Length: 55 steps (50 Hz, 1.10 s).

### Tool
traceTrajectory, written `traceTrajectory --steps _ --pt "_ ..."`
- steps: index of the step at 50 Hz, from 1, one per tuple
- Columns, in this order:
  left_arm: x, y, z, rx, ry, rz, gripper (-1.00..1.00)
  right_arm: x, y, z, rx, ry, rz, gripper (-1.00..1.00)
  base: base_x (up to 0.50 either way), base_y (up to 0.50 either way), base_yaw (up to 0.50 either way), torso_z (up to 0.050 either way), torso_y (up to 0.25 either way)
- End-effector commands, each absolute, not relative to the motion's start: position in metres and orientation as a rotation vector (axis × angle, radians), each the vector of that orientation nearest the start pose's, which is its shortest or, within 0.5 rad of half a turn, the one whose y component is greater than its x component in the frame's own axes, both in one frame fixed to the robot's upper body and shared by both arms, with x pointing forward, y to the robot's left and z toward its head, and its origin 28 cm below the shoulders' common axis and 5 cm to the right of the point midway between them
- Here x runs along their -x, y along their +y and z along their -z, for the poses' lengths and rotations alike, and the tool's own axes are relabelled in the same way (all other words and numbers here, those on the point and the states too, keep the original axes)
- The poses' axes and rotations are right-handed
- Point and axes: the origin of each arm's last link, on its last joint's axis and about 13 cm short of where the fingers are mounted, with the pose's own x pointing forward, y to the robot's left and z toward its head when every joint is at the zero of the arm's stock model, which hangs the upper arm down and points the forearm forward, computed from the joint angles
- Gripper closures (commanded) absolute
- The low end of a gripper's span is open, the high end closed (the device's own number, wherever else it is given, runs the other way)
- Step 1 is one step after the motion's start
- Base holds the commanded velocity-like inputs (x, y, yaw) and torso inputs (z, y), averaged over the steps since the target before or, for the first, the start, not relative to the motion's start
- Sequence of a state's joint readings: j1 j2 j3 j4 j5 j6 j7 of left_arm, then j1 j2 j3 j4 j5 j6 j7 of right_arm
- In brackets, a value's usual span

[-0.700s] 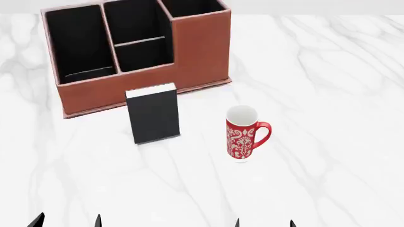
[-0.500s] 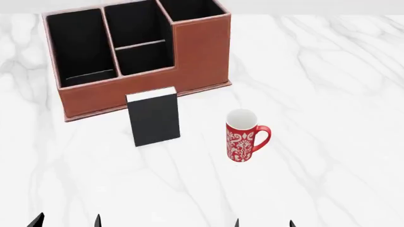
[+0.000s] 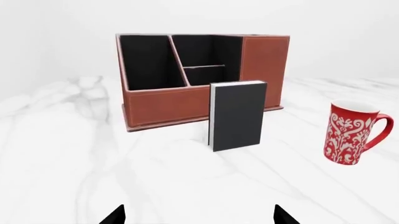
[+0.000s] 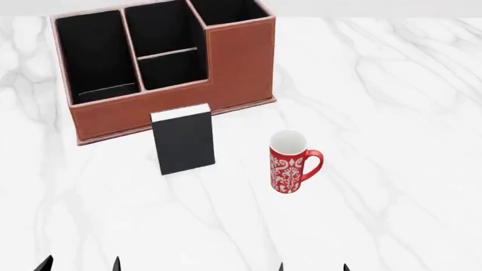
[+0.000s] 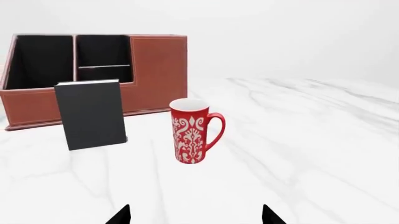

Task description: Pick up the book and place it in the front compartment of the caddy.

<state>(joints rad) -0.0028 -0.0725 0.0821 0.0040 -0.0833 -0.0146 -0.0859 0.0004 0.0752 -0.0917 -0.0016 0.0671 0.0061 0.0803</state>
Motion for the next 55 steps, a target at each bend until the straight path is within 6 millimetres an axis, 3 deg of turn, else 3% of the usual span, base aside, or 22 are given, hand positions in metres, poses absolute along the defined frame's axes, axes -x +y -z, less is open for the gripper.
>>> traceTrajectory --steps 1,2,3,5,9,17,20,23,24,25,29,35,46,55 --pt "-0.211 0.205 -0.012 -0.005 0.016 -0.009 -1.0 -0.209 -0.096 -0.012 0.012 0.003 -0.005 -1.0 0.0 0.0 0.0 0.0 0.0" --pt "-0.211 0.213 -0.04 0.029 -0.083 -0.023 -1.0 -0.203 -0.123 -0.036 -0.084 -0.096 -0.014 -1.0 0.0 0.0 0.0 0.0 0.0" --pt "-0.211 0.205 -0.013 -0.004 0.02 -0.009 -1.0 -0.209 -0.097 -0.013 0.014 0.004 -0.005 -1.0 0.0 0.0 0.0 0.0 0.0" --pt "-0.211 0.202 -0.006 -0.046 0.026 -0.005 -1.0 -0.222 -0.092 -0.002 0.102 0.105 0.042 -1.0 0.0 0.0 0.0 0.0 0.0" --pt "-0.211 0.201 -0.001 -0.055 0.051 0.006 -1.0 -0.218 -0.084 0.009 0.113 0.132 0.013 -1.0 0.0 0.0 0.0 0.0 0.0" --pt "-0.211 0.202 -0.006 -0.058 0.059 -0.009 -1.0 -0.217 -0.085 -0.01 0.086 0.094 0.039 -1.0 0.0 0.0 0.0 0.0 0.0" --pt "-0.213 0.203 -0.021 -0.075 0.023 -0.006 -1.0 -0.219 -0.086 -0.031 0.09 0.055 0.03 -1.0 0.0 0.0 0.0 0.0 0.0" --pt "-0.221 0.208 -0.055 -0.072 -0.054 -0.019 -1.0 -0.225 -0.091 -0.072 0.13 -0.057 0.029 -1.0 0.0 0.0 0.0 0.0 0.0" --pt "-0.224 0.21 -0.065 -0.076 -0.083 -0.028 -1.0 -0.229 -0.096 -0.098 0.124 -0.129 0.021 -1.0 0.0 0.0 0.0 0.0 0.0" --pt "-0.229 0.214 -0.092 -0.068 -0.145 -0.02 -1.0 -0.23 -0.099 -0.116 0.141 -0.174 0.04 -1.0 0.0 0.0 0.0 0.0 0.0" --pt "-0.234 0.222 -0.138 -0.093 -0.276 -0.049 -1.0 -0.231 -0.109 -0.163 0.169 -0.306 0.044 -1.0 0.0 0.0 0.0 0.0 0.0" --pt "-0.232 0.232 -0.187 -0.086 -0.421 -0.095 -1.0 -0.228 -0.119 -0.207 0.179 -0.416 0.069 -1.0 0.0 0.0 0.0 0.0 0.0" --pt "-0.23 0.233 -0.187 -0.085 -0.42 -0.104 -1.0 -0.226 -0.116 -0.206 0.168 -0.433 0.02 -1.0 0.0 0.0 0.0 0.0 0.0" --pt "-0.23 0.234 -0.189 -0.074 -0.424 -0.11 -1.0 -0.226 -0.114 -0.203 0.196 -0.428 -0.01 -1.0 0.0 0.5 0.0 0.0 0.0"
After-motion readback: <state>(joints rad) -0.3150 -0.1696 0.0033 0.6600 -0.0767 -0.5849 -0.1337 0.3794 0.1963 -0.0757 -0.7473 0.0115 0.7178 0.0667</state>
